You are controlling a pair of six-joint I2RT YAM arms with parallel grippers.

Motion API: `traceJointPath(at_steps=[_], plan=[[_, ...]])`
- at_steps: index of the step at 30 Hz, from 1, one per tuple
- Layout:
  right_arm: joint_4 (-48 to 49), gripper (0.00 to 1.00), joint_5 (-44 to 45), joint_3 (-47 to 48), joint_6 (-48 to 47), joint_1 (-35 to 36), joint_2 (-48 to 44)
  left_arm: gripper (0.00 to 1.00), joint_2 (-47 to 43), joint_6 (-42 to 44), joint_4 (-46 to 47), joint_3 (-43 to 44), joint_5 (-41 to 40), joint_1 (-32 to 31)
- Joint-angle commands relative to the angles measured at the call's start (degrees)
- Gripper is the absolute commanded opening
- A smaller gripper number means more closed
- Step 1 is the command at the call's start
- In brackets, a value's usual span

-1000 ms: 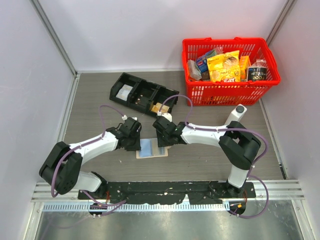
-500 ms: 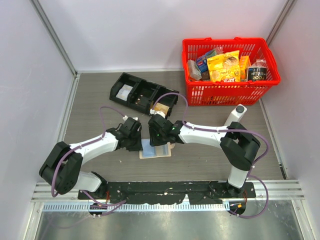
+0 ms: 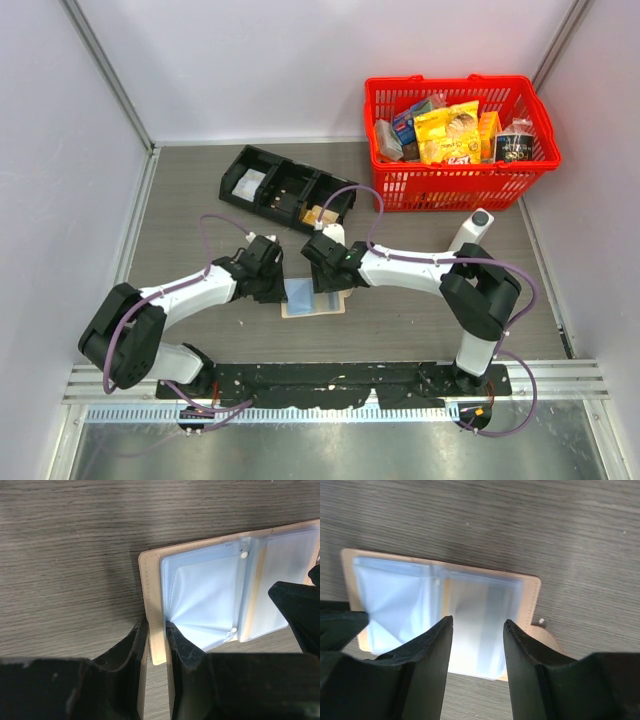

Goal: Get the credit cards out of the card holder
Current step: Remove the credit card from the card holder.

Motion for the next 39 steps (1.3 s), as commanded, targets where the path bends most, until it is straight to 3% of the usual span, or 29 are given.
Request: traceJointPath(at_steps=[1,14,28,39], plan=[[-0.2,0.5,2.2,-1.1,2.2,-0.5,-1.3,0.23,-0.2,-0.7,1.6,-0.7,1.1,-0.2],[5.8,0.49,-3.5,-4.9,1.9,-1.3,-1.3,0.23,0.0,-1.8,2.1,-1.0,1.9,-0.2],[15.9,0.25,-12.2,-7.0,-0.7,-1.3,-8.5,0.23,0.8,-2.1,2.8,-0.8,3.0,-0.4],[21.4,0.29,-24.5,-4.6,-1.8,-1.1,-5.5,0.23,-0.5,-2.3,3.4,-1.4,3.2,-0.3]])
